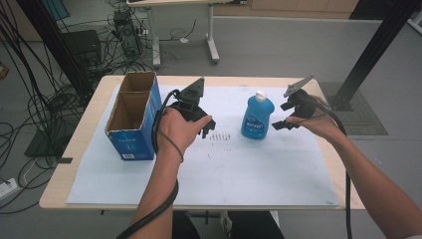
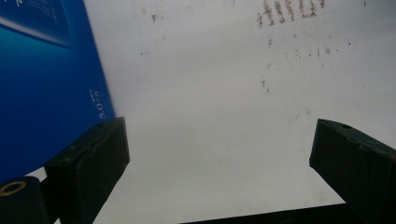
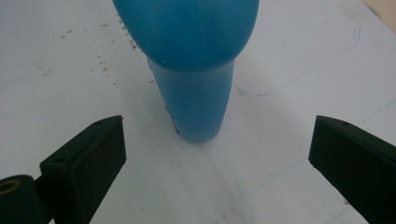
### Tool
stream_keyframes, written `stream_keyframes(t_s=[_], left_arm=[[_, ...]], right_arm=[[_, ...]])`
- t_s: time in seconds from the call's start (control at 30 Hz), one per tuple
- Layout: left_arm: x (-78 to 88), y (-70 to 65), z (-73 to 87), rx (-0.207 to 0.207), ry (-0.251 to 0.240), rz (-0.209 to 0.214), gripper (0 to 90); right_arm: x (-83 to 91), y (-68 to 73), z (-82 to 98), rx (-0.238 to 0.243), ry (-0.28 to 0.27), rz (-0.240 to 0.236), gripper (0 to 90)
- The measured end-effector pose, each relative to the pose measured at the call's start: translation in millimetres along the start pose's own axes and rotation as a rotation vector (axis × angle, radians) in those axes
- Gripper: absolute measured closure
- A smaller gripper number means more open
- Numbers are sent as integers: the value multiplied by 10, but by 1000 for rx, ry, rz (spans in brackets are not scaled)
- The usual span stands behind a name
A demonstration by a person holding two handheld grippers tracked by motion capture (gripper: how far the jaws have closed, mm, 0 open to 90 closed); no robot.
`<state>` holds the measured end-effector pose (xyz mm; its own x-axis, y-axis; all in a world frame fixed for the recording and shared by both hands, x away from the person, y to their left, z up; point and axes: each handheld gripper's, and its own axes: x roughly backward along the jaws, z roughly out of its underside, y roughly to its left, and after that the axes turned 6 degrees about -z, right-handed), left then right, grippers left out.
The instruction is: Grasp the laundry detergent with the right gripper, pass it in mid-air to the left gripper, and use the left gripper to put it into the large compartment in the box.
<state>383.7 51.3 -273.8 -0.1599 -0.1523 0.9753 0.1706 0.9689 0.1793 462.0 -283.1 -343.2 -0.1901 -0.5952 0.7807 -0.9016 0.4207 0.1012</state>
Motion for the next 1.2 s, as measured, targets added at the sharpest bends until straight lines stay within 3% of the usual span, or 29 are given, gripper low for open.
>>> stream_keyframes(t_s=[0.33,1.2], left_arm=[[-21,24,17,7,8,-2,52],[-40,18,-9,3,15,-3,52]], right_arm=[[-113,20,-31,40,-45,-5,41],[-368,50,16,68,-138,-36,31]])
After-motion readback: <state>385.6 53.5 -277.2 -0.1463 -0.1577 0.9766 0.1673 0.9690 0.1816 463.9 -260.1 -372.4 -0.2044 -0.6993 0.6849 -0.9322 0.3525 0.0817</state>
